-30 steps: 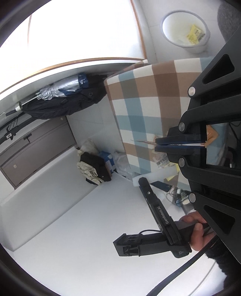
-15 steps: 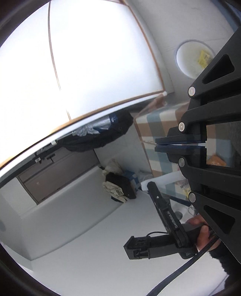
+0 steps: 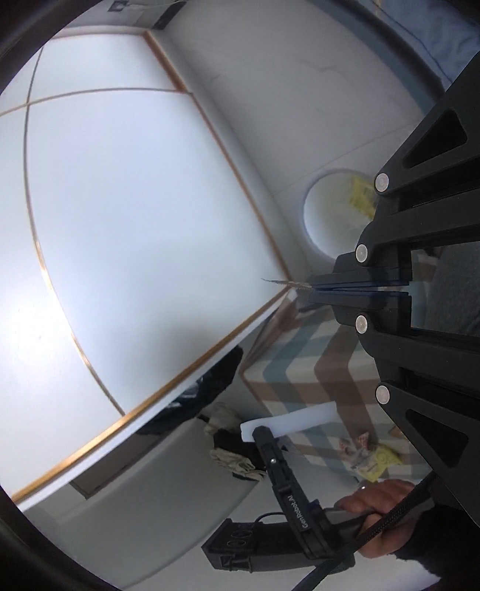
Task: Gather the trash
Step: 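Lift the foam stick and packet and carry both tools over the white bin, then open the right tool over the bin while the left tool releases the foam stick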
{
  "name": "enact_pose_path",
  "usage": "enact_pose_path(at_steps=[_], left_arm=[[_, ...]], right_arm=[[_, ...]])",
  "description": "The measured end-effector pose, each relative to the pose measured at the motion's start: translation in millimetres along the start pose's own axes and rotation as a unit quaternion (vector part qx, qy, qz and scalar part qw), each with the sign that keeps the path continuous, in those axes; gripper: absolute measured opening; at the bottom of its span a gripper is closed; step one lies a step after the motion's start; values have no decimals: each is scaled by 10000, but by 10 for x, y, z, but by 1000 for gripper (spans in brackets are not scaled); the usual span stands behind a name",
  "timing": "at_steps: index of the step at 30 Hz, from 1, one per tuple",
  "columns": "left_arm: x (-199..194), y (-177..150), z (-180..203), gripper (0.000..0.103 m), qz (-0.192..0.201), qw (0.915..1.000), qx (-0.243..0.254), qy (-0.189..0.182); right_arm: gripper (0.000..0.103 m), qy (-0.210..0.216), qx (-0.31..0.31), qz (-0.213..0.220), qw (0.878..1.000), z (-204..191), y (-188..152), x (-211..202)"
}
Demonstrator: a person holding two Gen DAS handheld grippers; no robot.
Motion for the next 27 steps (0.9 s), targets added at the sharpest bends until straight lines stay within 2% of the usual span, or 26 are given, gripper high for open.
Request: enact_pose_path(at_steps=[4,12,20,27], left_arm=[[360,-135,100,2,-360,9993,15,-110],[916,-358,142,2,-1044,9945,-69,-51],[1309,-563,73,2,-1580,9872,-224,48],[1543,-739,74,2,-1923,9809,-281,119]], right_arm=[[1,-214,251,-321,9989,378,-207,236],[1,-285,659,-903,9933,769,-525,862],[1,-287,832,-1257,9882,974,-731,1325],[4,-3,1021,-1409,9847,980,-821,1557]])
Point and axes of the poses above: each gripper's, at about its wrist camera, not at the fingertips, and x roughly the way its jaws point, z to its right, y to its top, the point moved 7 cm from there along x, roughly the way its jaws point, and after that the axes turned 11 degrees about z, right-handed, at the moved point
